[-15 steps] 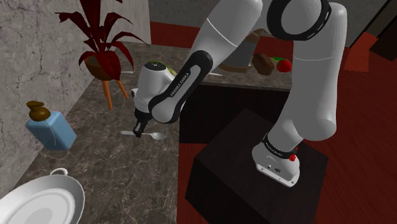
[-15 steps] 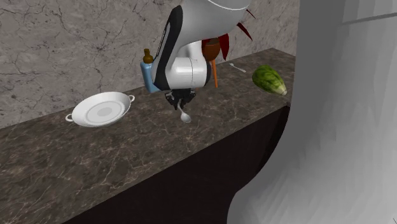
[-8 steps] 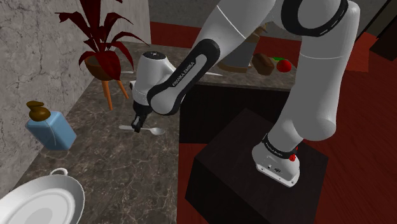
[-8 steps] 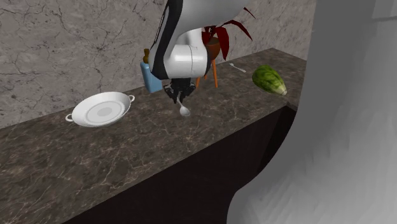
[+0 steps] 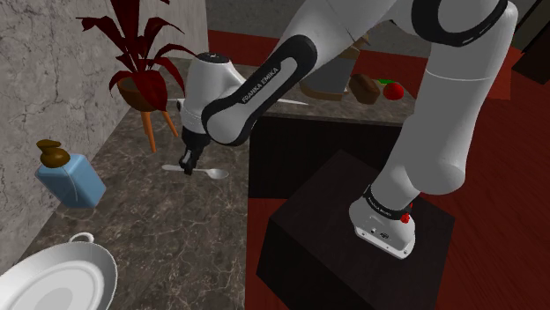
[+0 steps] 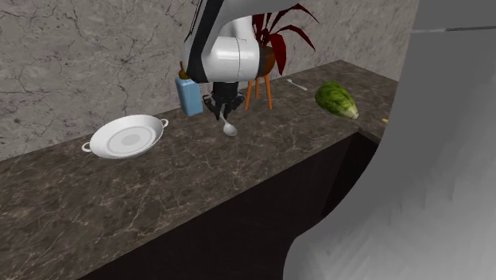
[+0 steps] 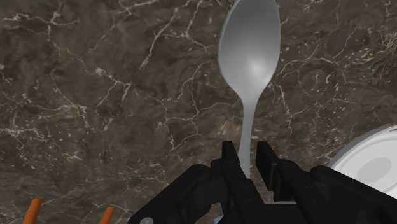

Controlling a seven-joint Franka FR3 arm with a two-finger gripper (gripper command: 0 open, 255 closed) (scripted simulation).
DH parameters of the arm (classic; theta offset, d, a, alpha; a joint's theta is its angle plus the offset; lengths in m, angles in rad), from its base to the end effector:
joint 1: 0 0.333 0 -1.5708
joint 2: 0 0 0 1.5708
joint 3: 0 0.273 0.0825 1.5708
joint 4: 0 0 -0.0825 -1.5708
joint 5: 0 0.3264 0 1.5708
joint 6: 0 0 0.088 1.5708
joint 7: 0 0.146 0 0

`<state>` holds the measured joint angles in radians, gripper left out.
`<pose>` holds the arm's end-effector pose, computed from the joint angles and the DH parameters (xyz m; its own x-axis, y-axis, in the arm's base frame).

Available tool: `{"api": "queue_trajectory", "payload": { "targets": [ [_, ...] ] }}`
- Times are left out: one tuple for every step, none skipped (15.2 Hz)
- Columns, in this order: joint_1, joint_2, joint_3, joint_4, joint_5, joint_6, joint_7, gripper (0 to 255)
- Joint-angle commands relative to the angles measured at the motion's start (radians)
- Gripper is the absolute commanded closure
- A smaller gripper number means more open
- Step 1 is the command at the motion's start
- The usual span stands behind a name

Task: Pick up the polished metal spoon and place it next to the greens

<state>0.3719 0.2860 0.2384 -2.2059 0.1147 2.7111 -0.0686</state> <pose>0.4412 0.3071 0.2424 0.8316 0.5087 0.2227 0.5414 -0.8320 -0.1210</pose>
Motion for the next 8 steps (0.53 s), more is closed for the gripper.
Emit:
{"api": "queue_trajectory", "payload": {
  "targets": [
    [-0.003, -0.024, 0.003, 0.001, 0.004, -0.025, 0.0, 255],
    [-0.004, -0.035, 0.003, 0.003, 0.006, -0.037, 0.0, 255],
    [-0.005, -0.045, 0.004, 0.004, 0.008, -0.049, 0.0, 255],
    [-0.006, -0.055, 0.005, 0.007, 0.009, -0.061, 0.0, 255],
    [-0.006, -0.065, 0.006, 0.009, 0.011, -0.074, 0.0, 255],
    [-0.007, -0.075, 0.006, 0.012, 0.012, -0.086, 0.001, 255],
    [-0.008, -0.084, 0.007, 0.014, 0.014, -0.098, 0.001, 255],
    [-0.009, -0.09, 0.007, 0.016, 0.015, -0.105, 0.001, 255]
  ]
}}
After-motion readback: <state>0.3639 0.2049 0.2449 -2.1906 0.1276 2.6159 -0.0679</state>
